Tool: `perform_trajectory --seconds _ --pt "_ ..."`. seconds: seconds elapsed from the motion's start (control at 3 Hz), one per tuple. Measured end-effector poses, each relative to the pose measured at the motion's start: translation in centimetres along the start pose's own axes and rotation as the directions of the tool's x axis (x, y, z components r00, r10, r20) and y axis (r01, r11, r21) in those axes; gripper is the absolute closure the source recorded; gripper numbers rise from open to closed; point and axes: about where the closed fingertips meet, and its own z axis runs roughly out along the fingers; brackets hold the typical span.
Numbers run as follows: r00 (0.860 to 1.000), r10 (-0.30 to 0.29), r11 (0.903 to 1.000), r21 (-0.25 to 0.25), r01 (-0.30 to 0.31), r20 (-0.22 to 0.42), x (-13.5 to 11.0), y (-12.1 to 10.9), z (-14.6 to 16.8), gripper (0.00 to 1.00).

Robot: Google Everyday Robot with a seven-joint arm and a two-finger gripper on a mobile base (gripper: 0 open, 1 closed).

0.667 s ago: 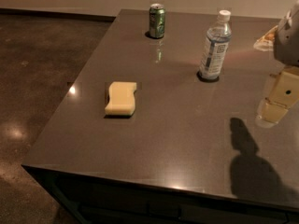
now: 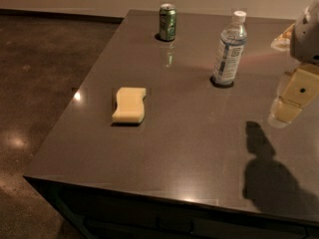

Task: Knock blue plastic bottle over

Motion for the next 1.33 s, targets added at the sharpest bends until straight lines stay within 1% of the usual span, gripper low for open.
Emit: perform_trajectory --seconds 0.33,0.67,1.0,1.33 --pt "0.995 0.102 0.9946 0.018 -0.102 0.008 0.2 -2.9 1.2 0.00" --pt "0.981 0.195 0.9798 0.042 -0.195 0.016 0.5 -6.0 2.5 0.00" --pt "0.957 0.283 0.9562 0.059 -0.287 0.062 0.8 -9.0 3.6 0.00" --pt "0.931 0.340 0.9350 0.061 -0.349 0.131 0.6 -11.9 4.7 0.00"
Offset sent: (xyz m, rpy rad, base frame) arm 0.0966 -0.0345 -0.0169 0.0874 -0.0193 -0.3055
